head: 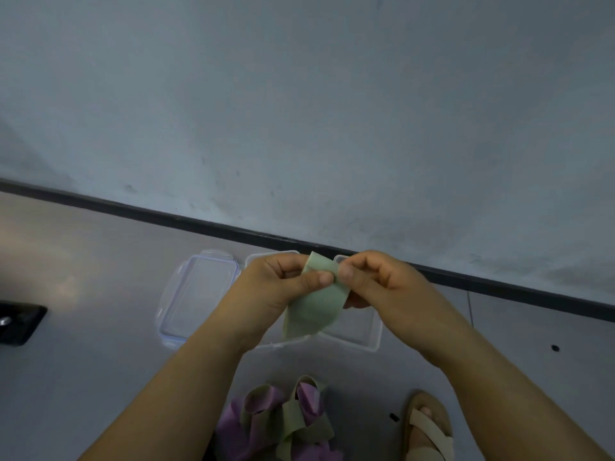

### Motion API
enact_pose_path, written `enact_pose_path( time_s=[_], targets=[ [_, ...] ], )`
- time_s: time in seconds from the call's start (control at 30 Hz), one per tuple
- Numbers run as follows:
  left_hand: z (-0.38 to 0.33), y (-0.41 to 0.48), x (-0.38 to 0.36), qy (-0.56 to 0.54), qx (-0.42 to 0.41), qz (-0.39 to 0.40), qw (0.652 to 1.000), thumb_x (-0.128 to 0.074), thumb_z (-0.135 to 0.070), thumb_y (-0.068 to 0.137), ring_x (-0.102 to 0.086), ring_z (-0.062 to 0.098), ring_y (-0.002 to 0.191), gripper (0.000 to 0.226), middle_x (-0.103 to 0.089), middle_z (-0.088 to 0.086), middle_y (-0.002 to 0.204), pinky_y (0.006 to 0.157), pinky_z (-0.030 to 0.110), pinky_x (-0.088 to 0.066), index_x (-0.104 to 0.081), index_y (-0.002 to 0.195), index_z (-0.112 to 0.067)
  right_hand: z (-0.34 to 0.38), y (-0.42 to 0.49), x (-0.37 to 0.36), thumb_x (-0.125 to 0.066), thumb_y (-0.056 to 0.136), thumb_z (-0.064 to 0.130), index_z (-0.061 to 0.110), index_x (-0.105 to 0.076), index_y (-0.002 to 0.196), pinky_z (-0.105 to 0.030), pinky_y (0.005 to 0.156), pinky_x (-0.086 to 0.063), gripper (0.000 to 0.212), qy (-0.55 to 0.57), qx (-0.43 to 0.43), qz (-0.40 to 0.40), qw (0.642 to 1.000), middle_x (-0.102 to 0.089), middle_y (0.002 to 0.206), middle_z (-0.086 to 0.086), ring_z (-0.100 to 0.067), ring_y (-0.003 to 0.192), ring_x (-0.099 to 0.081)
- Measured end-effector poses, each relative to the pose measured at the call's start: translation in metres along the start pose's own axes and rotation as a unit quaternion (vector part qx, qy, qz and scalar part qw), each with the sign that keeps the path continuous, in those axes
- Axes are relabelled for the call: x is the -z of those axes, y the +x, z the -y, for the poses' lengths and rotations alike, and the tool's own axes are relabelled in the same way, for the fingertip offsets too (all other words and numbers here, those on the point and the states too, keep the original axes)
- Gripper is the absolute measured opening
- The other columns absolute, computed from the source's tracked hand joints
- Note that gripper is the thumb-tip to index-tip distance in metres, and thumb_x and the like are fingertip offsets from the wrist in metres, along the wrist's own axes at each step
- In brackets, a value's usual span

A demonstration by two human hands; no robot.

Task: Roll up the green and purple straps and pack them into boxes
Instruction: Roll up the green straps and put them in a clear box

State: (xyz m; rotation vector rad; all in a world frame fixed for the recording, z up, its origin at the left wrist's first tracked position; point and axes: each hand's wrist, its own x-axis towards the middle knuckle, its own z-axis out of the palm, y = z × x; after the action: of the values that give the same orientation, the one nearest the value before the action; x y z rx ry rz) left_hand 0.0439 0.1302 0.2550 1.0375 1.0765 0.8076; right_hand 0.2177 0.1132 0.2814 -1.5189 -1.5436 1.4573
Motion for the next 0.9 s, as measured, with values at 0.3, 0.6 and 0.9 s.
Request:
enact_pose_path(
  time_s=[0.3, 0.6, 0.9],
  targets=[
    [-0.0026, 0.0009, -0.0049, -0.023, -0.031, 0.002, 0.999, -0.070, -0.024, 0.062, -0.069, 0.020, 0.087, 0.028, -0.073, 0.007, 0.092, 0.077, 0.031, -0.057, -0.075, 0.089, -0.018, -0.0040, 0.0069, -0.0039, -0.061, 0.082, 0.033, 0.031, -0.063, 0.085, -0.022, 0.071, -0.054, 0.004, 0.005, 0.045, -0.079, 0.996, -0.069, 0.081, 0.005, -0.007, 0.076, -0.064],
    [-0.0036, 0.0012, -0.0025, 0.008, -0.035, -0.027, 0.999, -0.070, -0.020, 0.063, -0.070, 0.018, 0.076, 0.027, -0.074, 0.010, 0.083, 0.069, 0.028, -0.058, -0.068, 0.089, -0.013, -0.0072, 0.0079, -0.0020, -0.070, 0.077, 0.020, 0.030, -0.065, 0.087, -0.032, 0.074, -0.054, 0.015, 0.011, 0.069, -0.086, 0.994, -0.066, 0.086, -0.009, -0.021, 0.082, -0.062],
    [-0.0008, 0.0036, 0.0001, 0.008, -0.086, -0.034, 0.996, -0.071, -0.013, 0.062, -0.069, 0.015, 0.082, 0.025, -0.073, 0.001, 0.082, 0.072, 0.022, -0.055, -0.067, 0.086, -0.017, -0.0074, 0.0102, -0.0021, -0.060, 0.072, 0.048, 0.034, -0.063, 0.094, -0.028, 0.084, -0.054, 0.026, 0.039, 0.017, -0.073, 0.996, -0.065, 0.092, 0.008, -0.009, 0.089, -0.063]
  ],
)
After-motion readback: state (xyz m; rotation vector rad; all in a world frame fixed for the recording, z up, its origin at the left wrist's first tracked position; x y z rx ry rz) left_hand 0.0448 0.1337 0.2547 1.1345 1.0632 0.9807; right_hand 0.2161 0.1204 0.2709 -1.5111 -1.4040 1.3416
